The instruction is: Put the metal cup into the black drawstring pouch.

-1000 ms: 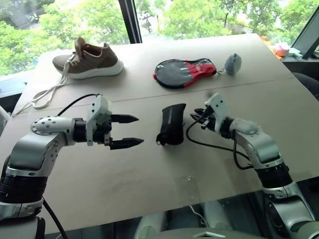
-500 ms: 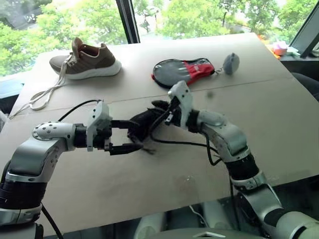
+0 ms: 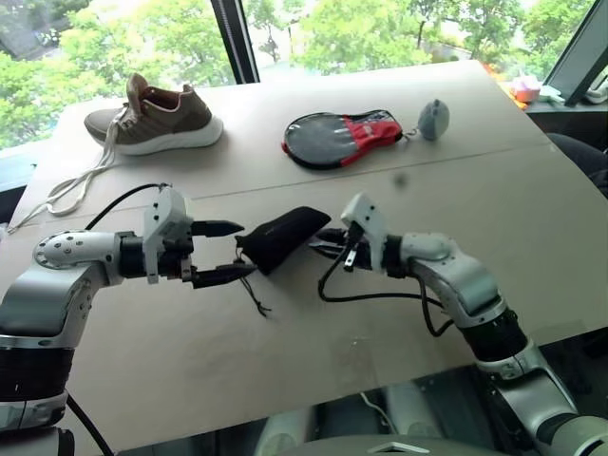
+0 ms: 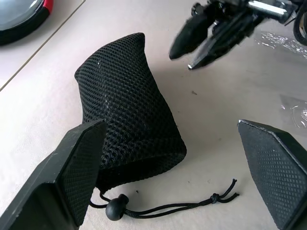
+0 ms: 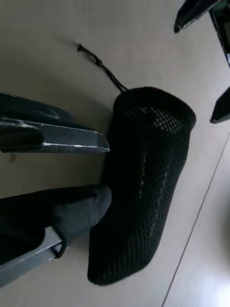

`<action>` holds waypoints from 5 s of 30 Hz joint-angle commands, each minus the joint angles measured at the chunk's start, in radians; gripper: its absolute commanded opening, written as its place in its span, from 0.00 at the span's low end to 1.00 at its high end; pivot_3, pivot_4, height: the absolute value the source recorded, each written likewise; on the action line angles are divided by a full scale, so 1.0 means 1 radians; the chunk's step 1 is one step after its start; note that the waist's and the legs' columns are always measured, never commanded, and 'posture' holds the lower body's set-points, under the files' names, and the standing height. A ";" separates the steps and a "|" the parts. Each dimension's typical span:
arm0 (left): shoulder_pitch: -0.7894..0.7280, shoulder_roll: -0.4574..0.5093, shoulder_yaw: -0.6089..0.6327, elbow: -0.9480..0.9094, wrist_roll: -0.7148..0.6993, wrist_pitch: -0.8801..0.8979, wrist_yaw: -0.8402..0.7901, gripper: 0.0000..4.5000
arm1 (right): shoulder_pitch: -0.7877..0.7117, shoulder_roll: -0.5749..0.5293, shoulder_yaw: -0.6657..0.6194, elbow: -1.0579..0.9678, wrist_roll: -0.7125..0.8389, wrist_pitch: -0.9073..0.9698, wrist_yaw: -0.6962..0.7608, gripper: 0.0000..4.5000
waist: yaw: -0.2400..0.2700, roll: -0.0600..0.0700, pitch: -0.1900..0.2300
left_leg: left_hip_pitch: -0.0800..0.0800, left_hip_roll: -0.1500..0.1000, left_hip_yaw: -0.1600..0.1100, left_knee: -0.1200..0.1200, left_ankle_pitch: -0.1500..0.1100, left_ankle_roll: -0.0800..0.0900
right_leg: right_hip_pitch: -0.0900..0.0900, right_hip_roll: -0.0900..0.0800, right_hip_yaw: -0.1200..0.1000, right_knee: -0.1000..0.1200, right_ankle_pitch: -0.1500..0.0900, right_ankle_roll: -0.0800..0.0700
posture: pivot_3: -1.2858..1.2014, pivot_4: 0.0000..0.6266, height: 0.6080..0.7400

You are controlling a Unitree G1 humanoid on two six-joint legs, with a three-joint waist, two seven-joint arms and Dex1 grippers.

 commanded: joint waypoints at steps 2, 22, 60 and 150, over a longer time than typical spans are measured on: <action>0.128 0.101 0.097 -0.063 -0.037 0.040 -0.091 1.00 | -0.025 0.032 -0.006 -0.007 -0.027 -0.054 -0.032 0.24 | -0.003 0.000 0.000 | 0.000 0.000 0.000 0.000 0.000 0.000 | 0.000 0.000 0.000 0.000 0.000 0.000 | 0.52 0.24 1.00; 0.538 0.086 0.465 -0.107 0.008 0.005 -0.084 1.00 | -0.043 0.215 0.231 0.185 -0.103 -0.134 0.052 1.00 | 0.014 0.000 0.000 | 0.002 0.001 0.000 -0.003 0.000 0.000 | 0.000 0.001 0.000 -0.001 0.001 -0.002 | 0.52 0.24 1.00; 0.693 0.088 0.585 -0.241 0.019 0.055 -0.129 1.00 | 0.077 0.274 0.270 0.365 -0.416 -0.274 -0.170 0.21 | 0.015 -0.001 -0.001 | 0.014 0.002 0.004 -0.008 0.000 -0.001 | 0.008 0.002 0.001 -0.003 0.002 -0.004 | 0.52 0.24 1.00; -0.488 -0.591 -0.208 0.112 0.001 -0.008 0.249 0.17 | -0.420 0.127 -0.514 -0.021 0.561 0.208 -0.472 0.00 | 0.013 0.000 -0.001 | 0.002 0.001 0.001 0.001 0.000 -0.001 | 0.002 0.000 -0.002 -0.001 0.002 -0.003 | 0.52 0.24 1.00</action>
